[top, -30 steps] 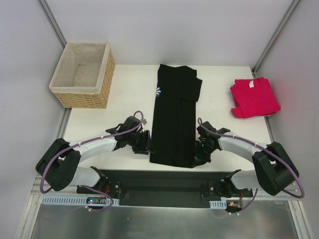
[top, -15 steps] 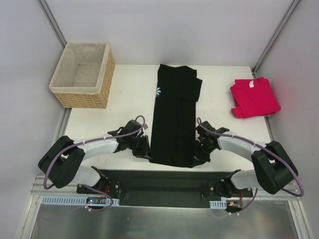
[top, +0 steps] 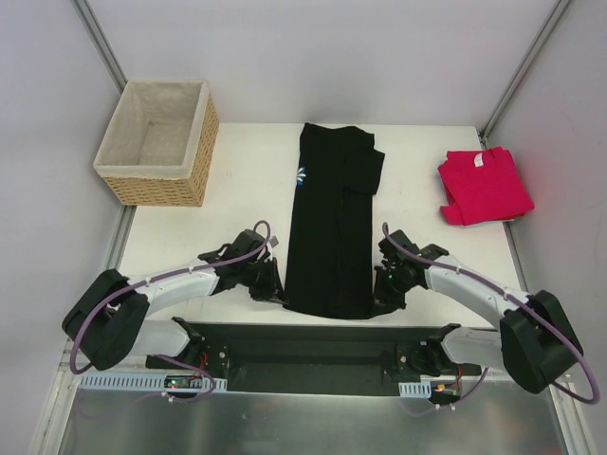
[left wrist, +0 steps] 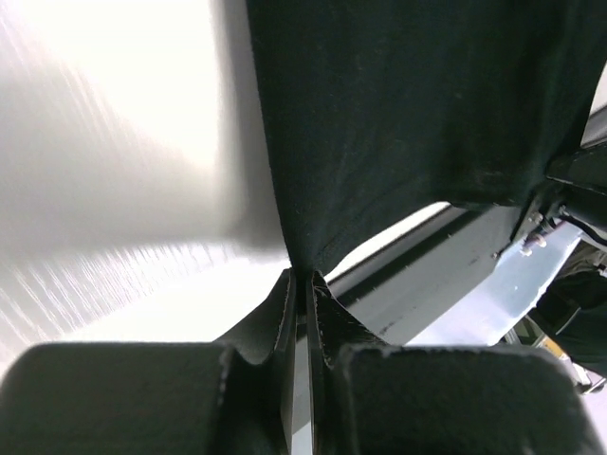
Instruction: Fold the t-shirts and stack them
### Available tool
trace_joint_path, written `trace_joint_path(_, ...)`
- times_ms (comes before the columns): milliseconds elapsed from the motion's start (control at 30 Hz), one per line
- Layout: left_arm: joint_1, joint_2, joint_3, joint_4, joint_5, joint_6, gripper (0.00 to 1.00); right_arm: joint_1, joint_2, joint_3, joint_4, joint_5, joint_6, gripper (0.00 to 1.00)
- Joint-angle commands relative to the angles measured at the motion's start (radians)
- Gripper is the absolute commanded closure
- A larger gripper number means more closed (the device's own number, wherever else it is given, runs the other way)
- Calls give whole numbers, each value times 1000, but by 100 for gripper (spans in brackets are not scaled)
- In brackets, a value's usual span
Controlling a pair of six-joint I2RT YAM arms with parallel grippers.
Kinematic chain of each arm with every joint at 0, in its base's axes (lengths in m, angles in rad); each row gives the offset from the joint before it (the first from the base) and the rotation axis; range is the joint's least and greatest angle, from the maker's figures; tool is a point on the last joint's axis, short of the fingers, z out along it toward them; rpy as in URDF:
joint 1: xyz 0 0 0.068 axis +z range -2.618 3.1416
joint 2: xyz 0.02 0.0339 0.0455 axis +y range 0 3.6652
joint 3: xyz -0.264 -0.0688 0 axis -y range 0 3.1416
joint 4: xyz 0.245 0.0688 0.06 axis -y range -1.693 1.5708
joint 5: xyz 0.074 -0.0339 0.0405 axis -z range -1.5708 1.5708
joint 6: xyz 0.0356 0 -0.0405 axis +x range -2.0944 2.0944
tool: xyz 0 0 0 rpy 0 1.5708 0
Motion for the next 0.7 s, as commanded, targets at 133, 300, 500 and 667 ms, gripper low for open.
trace_joint_path(133, -28, -143, -31, -112, 27, -20, 100, 8, -189, -11, -178, 4, 13, 99)
trace_joint_path(300, -36, -201, -31, -175, 25, -35, 100, 7, -260, -17, -230, 1, 23, 99)
trace_joint_path(500, -77, -263, -29, -234, 27, -69, 100, 9, -356, -27, -290, 10, 41, 99)
trace_joint_path(667, -126, -304, -34, -284, 16, -103, 100, 11, -457, -46, -338, 9, 81, 99)
